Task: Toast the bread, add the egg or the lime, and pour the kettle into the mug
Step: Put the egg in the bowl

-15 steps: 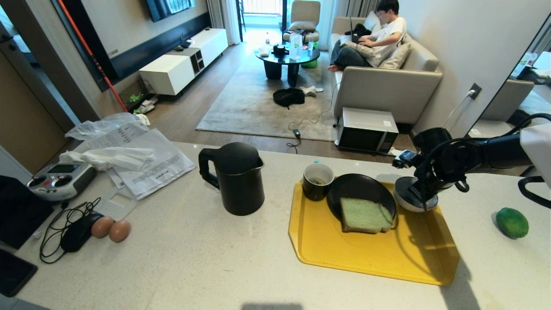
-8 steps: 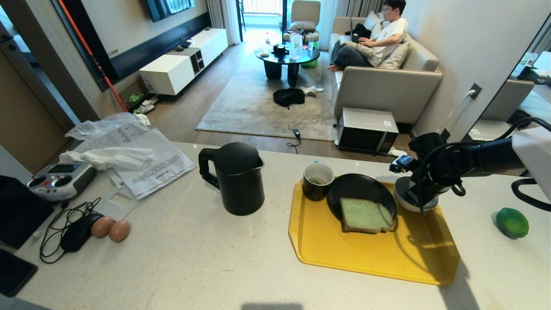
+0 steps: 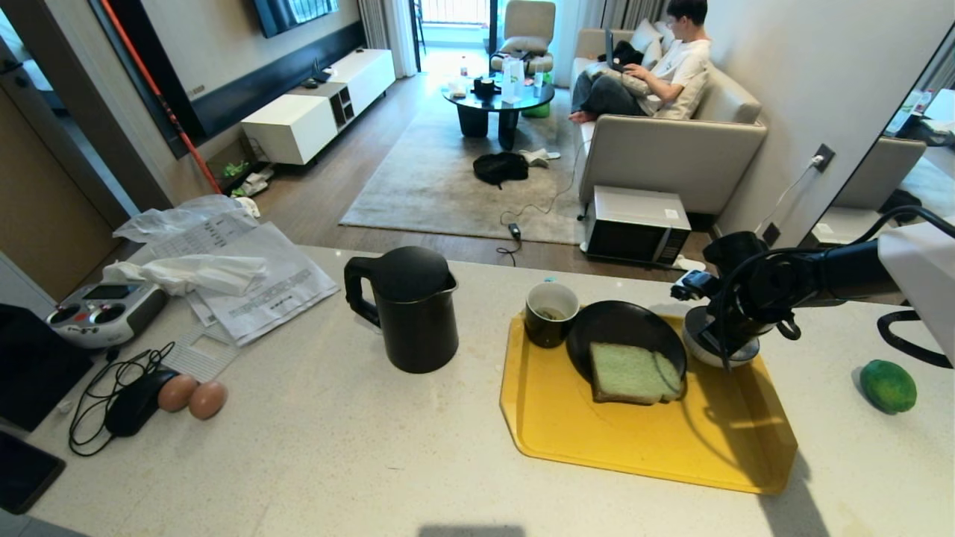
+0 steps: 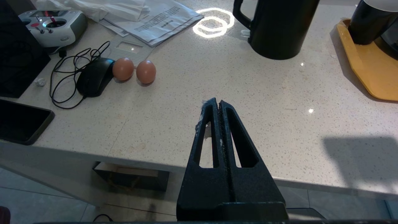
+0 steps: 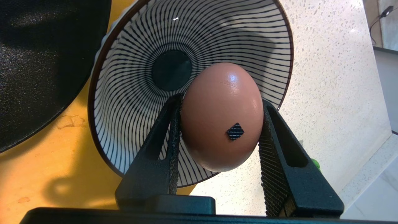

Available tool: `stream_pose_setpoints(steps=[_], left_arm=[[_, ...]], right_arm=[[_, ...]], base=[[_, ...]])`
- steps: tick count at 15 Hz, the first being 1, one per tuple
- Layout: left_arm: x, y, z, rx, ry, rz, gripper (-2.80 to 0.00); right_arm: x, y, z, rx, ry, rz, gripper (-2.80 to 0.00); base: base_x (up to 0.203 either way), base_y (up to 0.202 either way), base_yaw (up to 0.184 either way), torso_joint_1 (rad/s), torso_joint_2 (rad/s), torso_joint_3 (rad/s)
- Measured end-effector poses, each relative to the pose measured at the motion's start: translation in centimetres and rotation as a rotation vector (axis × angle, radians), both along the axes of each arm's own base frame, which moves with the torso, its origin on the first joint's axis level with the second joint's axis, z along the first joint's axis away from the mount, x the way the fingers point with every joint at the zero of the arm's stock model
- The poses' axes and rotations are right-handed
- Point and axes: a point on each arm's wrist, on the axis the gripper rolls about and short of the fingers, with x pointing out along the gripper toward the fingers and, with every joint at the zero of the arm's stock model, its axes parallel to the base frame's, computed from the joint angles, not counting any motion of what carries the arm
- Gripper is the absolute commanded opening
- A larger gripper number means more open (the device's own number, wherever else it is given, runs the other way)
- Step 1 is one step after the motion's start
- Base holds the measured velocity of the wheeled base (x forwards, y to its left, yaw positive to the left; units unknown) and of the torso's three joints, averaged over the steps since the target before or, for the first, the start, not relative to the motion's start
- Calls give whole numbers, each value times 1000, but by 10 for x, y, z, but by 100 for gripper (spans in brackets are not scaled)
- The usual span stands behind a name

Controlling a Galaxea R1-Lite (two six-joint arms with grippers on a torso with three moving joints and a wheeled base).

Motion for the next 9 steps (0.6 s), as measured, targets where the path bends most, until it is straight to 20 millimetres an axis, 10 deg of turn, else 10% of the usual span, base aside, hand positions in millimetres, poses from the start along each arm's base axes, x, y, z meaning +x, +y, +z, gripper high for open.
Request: stream_pose_setpoints(steps=[9], left_arm=[[0, 0, 0, 1, 0, 0, -280]], right_arm=[[4, 0, -2, -3, -2, -1, -280]], base=[[0, 0, 0, 0, 0, 0]])
